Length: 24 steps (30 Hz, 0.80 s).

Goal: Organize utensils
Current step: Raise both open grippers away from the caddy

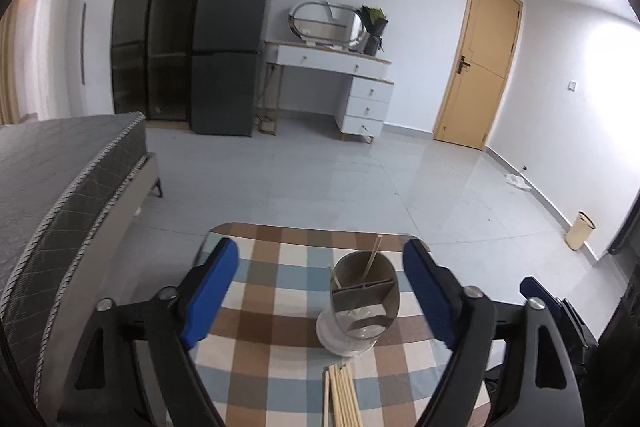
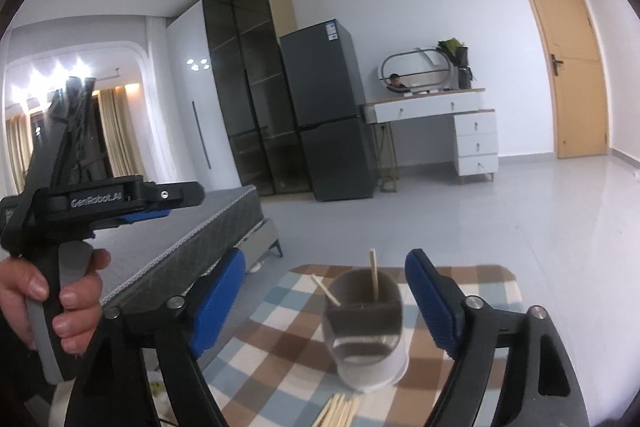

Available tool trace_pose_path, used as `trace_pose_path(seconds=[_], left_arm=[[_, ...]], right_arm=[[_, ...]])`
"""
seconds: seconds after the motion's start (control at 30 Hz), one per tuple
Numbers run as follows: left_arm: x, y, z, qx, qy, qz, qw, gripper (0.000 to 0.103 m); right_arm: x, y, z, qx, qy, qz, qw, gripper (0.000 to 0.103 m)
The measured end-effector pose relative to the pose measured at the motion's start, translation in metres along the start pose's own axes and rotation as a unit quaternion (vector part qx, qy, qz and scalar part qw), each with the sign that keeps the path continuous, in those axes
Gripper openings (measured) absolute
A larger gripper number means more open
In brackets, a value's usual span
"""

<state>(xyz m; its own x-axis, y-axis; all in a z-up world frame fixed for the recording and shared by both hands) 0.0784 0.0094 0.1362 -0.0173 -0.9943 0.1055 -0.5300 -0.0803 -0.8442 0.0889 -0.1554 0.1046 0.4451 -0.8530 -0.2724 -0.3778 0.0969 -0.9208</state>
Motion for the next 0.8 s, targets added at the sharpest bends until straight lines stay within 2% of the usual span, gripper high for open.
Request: trace_pose_path(seconds=[0.2,0.27,0.4,0.63,0.8], left_arm=[[-0.001,0.020,-0.011,0.018,-0.014,0.014,0.9996,0.089],[-0.001,0.028,-0.014,0.026,-0.020,0.015,0.9993,0.095],[-0.004,0.040,-0.013,0.030,-0.022,0.016,0.9992,0.097],[-0.008,0.074,0.003,-0.003,-0.018,0.018,0.9997,0.097],[-0.016,0.105,0.026,-0.055,-0.011,0.019,0.9982,0.097]], right_arm=[[-0.010,0.016,-0.019,-0.007,0.022,0.011,1.000,0.094],[-0.013,0.023,-0.023,-0.008,0.028,0.014,0.999,0.095],[-0.017,0.036,-0.029,-0.016,0.041,0.015,0.999,0.097],[-0.016,0.071,-0.035,-0.033,0.069,0.022,0.997,0.101],[-0.010,0.096,-0.029,-0.056,0.095,0.021,0.994,0.101]])
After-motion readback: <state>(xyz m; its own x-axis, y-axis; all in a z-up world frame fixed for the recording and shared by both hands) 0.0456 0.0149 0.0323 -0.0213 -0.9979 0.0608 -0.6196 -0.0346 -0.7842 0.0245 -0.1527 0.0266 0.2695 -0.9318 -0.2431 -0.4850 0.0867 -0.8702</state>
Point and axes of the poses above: each gripper's, at about its wrist camera, not at the fingertips, and z roughly the way its jaws point, x to its right, y to its underside, the point moved 3 cm from there along z, roughly the way its jaws point, and after that the axes turned 2 degrees about z, right-handed, at the moved point
